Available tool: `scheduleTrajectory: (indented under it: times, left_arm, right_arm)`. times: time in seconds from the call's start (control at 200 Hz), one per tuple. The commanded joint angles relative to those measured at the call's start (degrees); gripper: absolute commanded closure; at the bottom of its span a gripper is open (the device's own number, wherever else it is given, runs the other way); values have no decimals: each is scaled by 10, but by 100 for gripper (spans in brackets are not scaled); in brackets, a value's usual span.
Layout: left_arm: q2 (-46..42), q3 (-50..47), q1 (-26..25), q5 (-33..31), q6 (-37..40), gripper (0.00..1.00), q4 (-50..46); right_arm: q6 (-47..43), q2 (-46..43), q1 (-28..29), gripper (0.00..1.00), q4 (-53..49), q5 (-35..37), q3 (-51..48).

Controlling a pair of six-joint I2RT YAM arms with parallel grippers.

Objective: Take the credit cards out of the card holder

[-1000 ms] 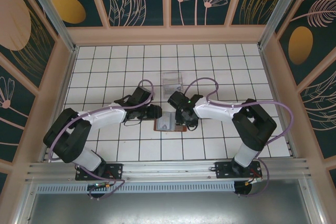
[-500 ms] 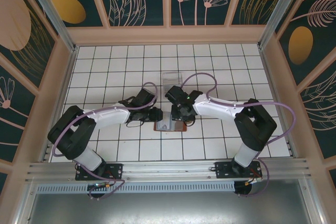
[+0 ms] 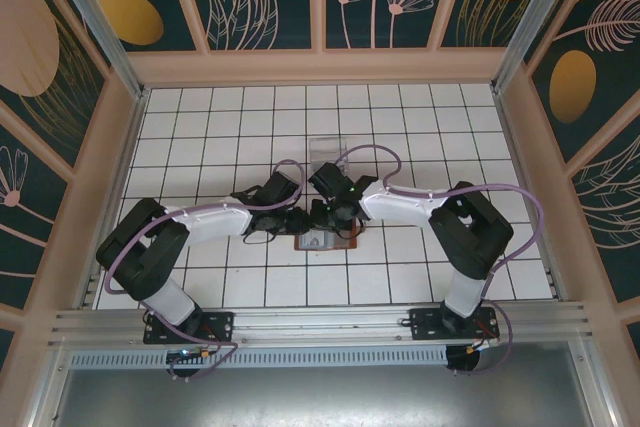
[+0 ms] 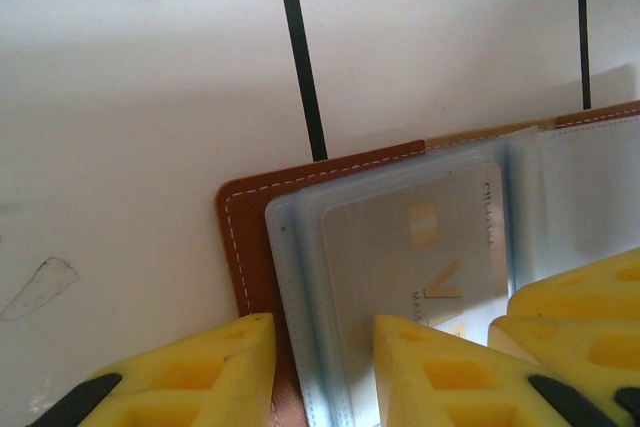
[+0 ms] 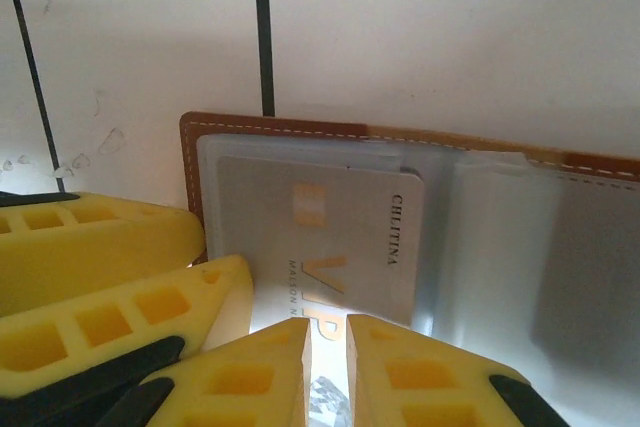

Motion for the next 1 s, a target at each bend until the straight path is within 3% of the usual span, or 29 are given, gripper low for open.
scheduleTrajectory:
  times: [0.0,0.996]
  left_arm:
    - [11,8,-2,-12,12,67,-26]
    - [-10,12,-2,-10,9,64,-32]
  right_arm:
    - [4,10,-7,82,27,-16,-12]
    - [6,6,-10,69,-8,28,-34]
